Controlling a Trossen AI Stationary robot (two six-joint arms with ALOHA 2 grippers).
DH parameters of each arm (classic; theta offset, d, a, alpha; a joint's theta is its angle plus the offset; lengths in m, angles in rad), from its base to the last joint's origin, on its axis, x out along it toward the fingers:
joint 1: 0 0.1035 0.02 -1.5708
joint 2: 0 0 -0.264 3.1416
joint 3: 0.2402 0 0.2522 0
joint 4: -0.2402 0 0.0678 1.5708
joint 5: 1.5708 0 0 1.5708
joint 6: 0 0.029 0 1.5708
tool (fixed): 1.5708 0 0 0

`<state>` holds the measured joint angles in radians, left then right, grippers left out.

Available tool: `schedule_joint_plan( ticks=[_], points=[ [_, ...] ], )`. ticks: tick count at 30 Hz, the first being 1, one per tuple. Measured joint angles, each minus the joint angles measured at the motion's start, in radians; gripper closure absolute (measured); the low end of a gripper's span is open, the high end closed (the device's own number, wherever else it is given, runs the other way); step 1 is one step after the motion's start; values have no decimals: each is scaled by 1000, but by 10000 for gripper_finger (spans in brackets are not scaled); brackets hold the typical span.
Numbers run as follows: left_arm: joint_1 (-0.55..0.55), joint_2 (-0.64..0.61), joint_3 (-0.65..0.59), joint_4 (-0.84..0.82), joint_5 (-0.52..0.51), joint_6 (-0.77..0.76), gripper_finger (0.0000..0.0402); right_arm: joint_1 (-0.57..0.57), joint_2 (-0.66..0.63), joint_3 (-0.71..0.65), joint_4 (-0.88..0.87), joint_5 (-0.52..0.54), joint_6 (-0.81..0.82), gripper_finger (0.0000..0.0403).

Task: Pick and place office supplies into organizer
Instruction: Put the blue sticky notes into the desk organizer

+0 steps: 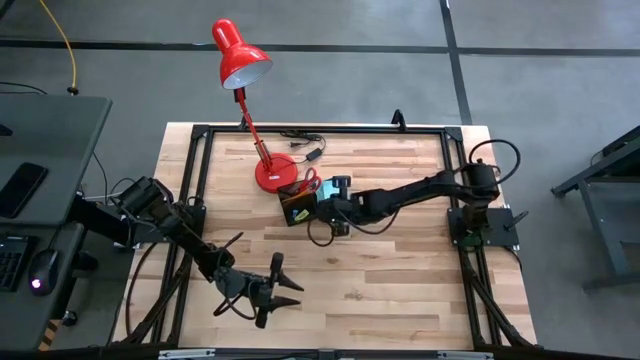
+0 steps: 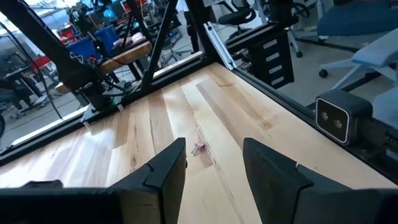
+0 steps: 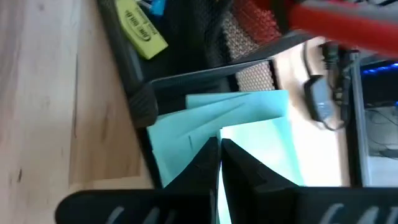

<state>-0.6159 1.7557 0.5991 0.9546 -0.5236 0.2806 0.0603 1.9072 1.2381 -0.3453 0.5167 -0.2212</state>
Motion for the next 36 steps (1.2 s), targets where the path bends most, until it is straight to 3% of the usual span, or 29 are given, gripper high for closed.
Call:
schedule_joint_plan(
  ticks=[4,10,13,27,31,34,36],
  points=[
    [0,0,0,0,-4,2,250,-11,0,-42,84,-26,-27,403],
    [0,0,0,-5,-6,2,250,-15,0,-44,84,-154,-23,402],
    [0,0,0,-5,-8,2,250,-14,0,-44,77,-157,-4,392],
    [0,0,0,-20,-8,2,250,-13,-5,-43,120,-113,-27,244],
    [0,0,0,-31,-8,2,250,10,-44,-43,119,-115,-24,231],
    [0,0,0,-32,-11,2,250,35,-82,-42,91,-5,-42,233],
    [0,0,0,-32,-11,2,250,35,-111,-42,104,-34,-31,235]
  ],
)
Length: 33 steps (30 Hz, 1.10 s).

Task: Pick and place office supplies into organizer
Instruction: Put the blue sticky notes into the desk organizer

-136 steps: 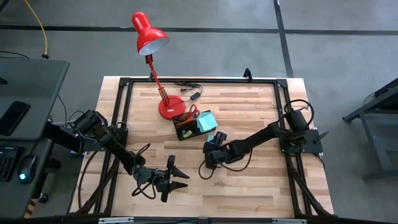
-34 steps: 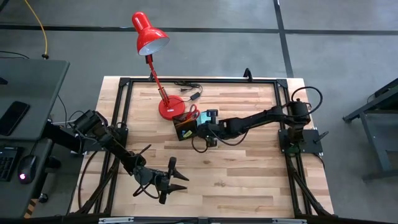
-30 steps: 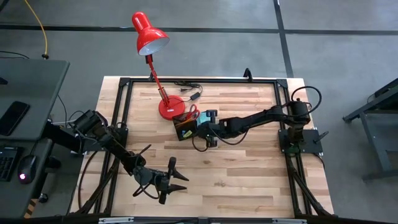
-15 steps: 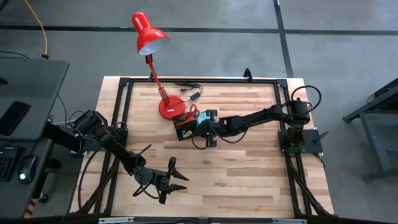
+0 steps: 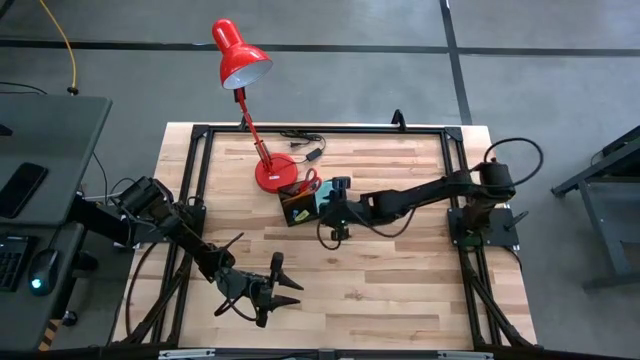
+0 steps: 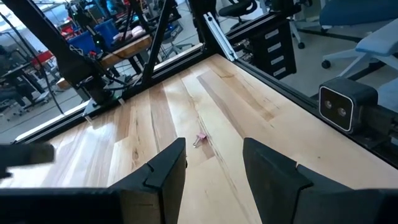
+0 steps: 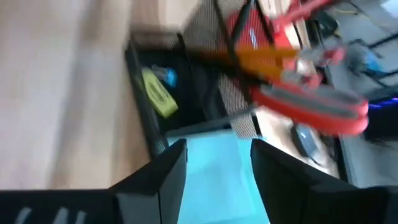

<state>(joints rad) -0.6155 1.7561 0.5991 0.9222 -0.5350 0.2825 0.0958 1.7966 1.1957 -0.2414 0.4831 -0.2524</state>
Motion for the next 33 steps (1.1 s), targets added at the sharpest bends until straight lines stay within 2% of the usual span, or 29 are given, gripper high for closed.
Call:
schedule_joint_plan(
  ticks=[2,6,9,13,17,20,25,30,33],
  points=[
    [0,0,0,1,0,0,250,-11,-14,1,13,-46,21,238],
    [0,0,0,5,0,-1,250,-43,-9,0,-32,2,26,245],
    [0,0,0,6,0,-3,250,-87,-1,0,-25,-92,39,251],
    [0,0,0,6,0,-4,250,-129,-3,0,-40,-54,10,261],
    [0,0,0,-6,0,-9,250,-176,-7,0,-103,-102,30,276],
    [0,0,0,-6,0,-2,250,-203,-1,0,-157,-146,54,305],
    [0,0,0,5,0,2,250,-227,-1,0,-163,-205,51,389],
    [0,0,0,9,0,4,250,-249,-1,0,-143,-252,72,387],
    [0,0,0,6,0,4,250,-248,1,0,-140,-252,68,400]
  ],
)
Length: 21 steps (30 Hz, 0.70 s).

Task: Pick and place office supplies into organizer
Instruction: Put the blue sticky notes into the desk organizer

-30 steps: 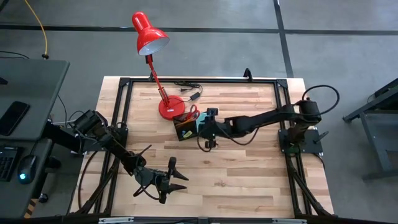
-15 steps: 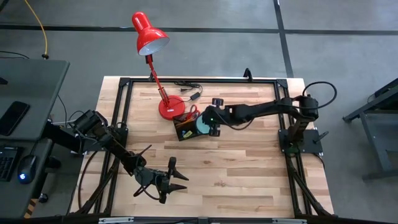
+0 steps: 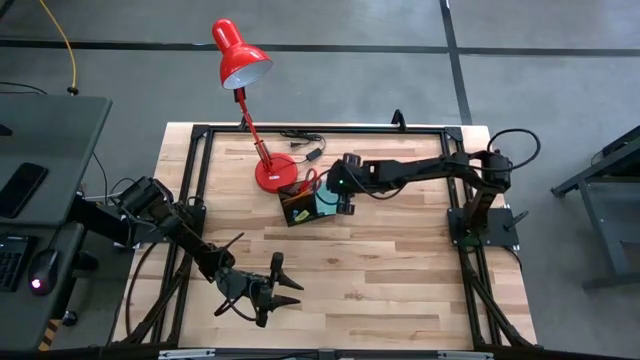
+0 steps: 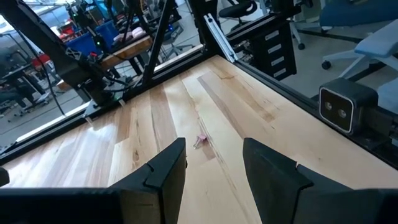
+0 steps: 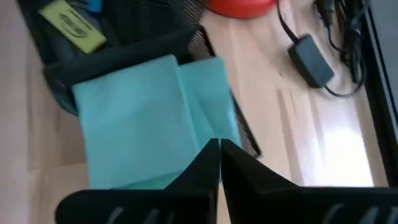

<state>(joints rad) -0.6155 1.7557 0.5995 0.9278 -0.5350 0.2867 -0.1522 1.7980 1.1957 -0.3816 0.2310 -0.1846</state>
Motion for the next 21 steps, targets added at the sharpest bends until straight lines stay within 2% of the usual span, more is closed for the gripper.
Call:
schedule_joint_plan(
  ticks=[6,14,17,21],
  points=[
    [0,0,0,-12,0,-3,250,-7,55,0,10,-47,9,401],
    [0,0,0,-11,0,-3,250,-11,130,3,20,-52,23,403],
    [0,0,0,-12,0,1,250,-14,131,3,16,-137,12,403],
    [0,0,0,-12,0,4,250,3,128,1,14,-32,22,403]
  ],
)
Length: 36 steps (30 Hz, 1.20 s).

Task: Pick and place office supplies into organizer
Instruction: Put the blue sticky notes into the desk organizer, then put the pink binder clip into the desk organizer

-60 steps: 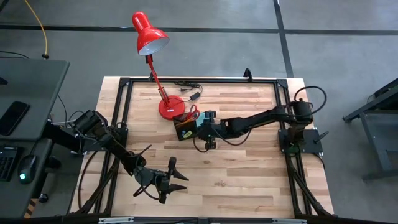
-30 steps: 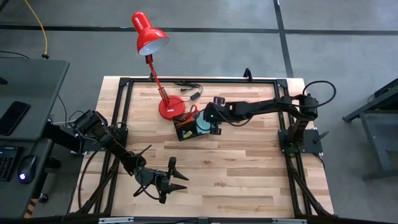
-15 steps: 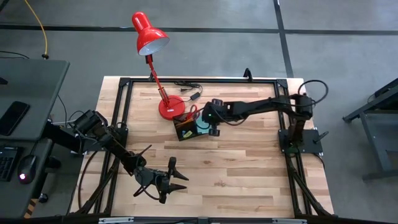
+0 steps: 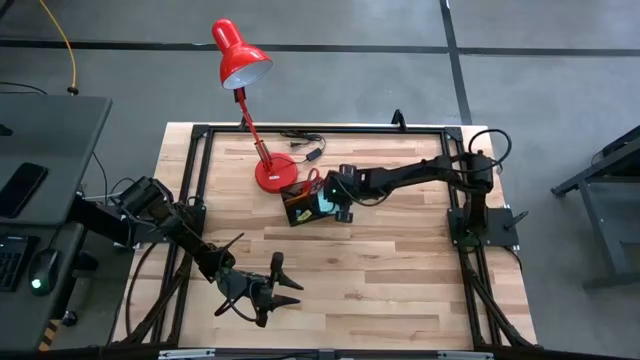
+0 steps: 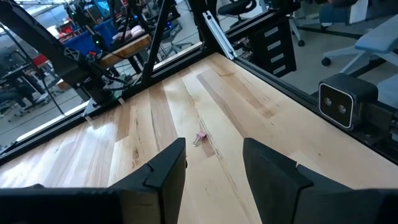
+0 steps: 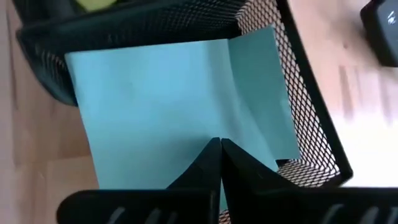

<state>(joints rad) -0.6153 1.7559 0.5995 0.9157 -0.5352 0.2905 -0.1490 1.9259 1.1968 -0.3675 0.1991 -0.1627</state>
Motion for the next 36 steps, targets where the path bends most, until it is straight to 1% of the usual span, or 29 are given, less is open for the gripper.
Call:
schedule_joint_plan(
  ticks=[4,8,12,15,21,23,26,28,30,32,36],
  points=[
    [0,0,0,-1,0,0,250,31,0,-2,23,85,-19,403],
    [0,0,0,-1,0,0,250,78,-18,-2,24,215,-29,403],
    [0,0,0,-2,0,1,250,125,-61,-2,25,230,-19,403],
    [0,0,0,-1,0,24,250,161,-99,-2,-32,215,42,402],
    [0,0,0,-3,0,42,250,279,-170,-2,-250,168,253,402],
    [0,0,0,-3,0,41,250,327,-188,-2,-271,104,324,402],
    [0,0,0,-4,0,38,250,392,-194,-2,-258,-22,437,396],
    [0,0,0,-10,0,39,250,437,-186,-2,-261,-86,523,378],
    [0,0,0,-8,0,42,250,481,-172,-2,-275,-112,608,348],
    [0,0,0,-7,0,42,250,514,-169,-2,-284,-148,719,309],
    [0,0,0,10,0,42,250,548,-172,-1,-271,-166,986,220]
  ],
)
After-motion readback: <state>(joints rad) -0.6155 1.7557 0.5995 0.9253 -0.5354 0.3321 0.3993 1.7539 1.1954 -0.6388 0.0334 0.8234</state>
